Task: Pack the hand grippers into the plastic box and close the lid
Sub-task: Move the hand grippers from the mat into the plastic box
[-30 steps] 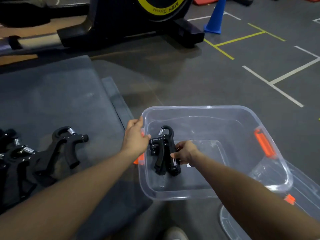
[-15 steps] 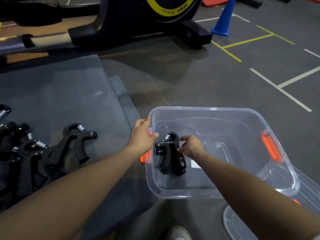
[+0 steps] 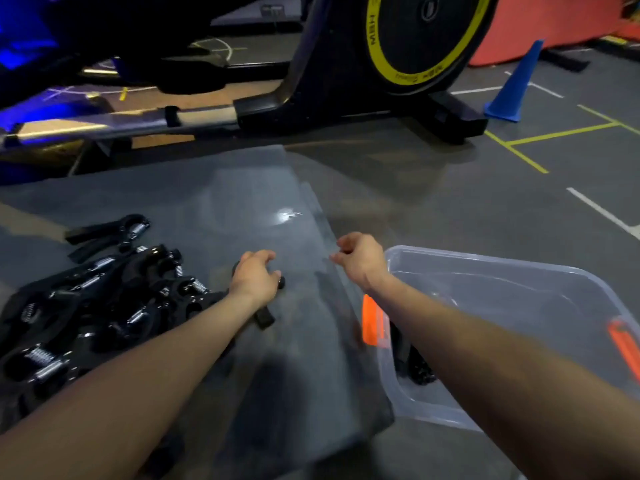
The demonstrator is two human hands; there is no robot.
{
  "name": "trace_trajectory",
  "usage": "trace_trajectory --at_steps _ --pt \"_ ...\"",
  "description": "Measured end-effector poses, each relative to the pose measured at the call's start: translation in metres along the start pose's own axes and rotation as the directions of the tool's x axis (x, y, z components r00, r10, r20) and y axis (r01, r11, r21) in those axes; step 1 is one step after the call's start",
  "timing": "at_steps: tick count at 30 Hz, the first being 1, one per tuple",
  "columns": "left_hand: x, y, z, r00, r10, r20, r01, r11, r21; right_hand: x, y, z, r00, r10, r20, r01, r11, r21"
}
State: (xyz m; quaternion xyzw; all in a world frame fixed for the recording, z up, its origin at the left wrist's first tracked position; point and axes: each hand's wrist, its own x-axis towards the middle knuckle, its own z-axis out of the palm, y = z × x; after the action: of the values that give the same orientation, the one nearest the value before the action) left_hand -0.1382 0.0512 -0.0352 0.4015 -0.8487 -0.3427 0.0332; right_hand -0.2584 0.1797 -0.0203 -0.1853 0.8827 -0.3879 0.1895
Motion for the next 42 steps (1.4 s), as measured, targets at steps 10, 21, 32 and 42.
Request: trace_trajectory --at_steps 10,21,32,42 --pt "0.013 -0.065 -0.041 0.994 -0.101 -0.030 0.101 0.995 0.025 -0.022 -0.038 0.117 0.940 0.054 0.337 0.037 0.966 -0.257" --pt "0.015 -0.065 -0.043 0.988 -0.147 0.042 0.150 0.985 -0.082 -0.019 -0.030 0.107 0.944 0.139 0.299 -0.060 0.964 -0.258" --pt "-0.001 0.005 -0.025 0.961 -0.140 0.239 0.262 0.737 -0.623 -0.025 -0.044 0.031 0.941 0.025 0.337 -0.187 0.870 0.457" --pt "-0.026 0.078 0.003 0.914 0.026 0.404 0.322 0.559 -0.764 -0.035 -0.011 -0.037 0.965 0.028 0.260 -0.170 0.822 0.543"
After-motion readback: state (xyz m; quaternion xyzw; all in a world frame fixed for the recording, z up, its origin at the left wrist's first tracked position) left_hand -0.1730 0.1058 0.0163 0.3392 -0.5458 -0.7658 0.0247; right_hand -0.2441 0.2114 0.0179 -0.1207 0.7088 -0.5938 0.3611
